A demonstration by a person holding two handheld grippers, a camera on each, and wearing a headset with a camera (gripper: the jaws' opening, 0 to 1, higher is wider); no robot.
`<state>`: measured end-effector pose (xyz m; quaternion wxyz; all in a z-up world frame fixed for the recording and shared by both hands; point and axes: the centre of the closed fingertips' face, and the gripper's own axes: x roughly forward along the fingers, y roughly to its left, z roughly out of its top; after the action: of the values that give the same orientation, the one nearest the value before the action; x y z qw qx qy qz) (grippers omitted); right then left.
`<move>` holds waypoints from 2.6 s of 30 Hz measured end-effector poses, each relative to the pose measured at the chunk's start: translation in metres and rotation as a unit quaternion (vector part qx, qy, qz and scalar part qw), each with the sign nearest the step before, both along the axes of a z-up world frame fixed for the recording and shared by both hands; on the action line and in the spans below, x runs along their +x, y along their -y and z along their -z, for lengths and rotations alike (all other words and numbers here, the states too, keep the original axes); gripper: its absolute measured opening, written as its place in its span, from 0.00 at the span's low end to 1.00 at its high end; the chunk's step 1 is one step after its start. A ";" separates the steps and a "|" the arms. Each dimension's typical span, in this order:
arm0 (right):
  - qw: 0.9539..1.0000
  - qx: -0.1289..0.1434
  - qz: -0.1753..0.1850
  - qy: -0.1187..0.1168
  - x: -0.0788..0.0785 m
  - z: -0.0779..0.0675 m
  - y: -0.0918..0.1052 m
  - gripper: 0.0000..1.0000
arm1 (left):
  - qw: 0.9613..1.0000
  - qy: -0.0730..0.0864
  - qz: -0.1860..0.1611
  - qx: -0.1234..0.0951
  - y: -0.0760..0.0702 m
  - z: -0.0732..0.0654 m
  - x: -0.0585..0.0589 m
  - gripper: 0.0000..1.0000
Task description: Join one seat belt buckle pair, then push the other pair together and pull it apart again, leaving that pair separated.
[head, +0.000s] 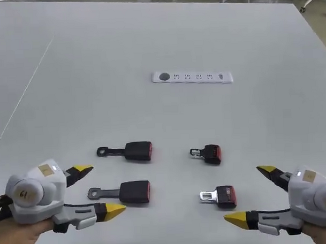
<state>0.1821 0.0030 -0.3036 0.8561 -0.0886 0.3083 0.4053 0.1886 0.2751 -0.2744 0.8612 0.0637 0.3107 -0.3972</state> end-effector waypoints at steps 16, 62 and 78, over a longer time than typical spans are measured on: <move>0.997 -0.024 -0.064 -0.021 0.009 0.024 -0.011 0.96 | 0.998 -0.016 0.053 0.015 0.020 0.025 0.016 0.75; 0.964 -0.092 -0.243 -0.057 -0.002 0.066 -0.011 0.47 | 0.948 -0.003 0.302 0.099 0.041 0.092 0.014 0.40; 0.962 -0.103 -0.247 -0.051 -0.001 0.067 -0.013 0.37 | 0.924 0.001 0.363 0.121 0.036 0.097 0.009 0.34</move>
<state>0.1814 0.0155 -0.3711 0.6990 -0.2288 0.3599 0.5740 0.1976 0.2396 -0.3710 0.6443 0.2760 0.3110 -0.6418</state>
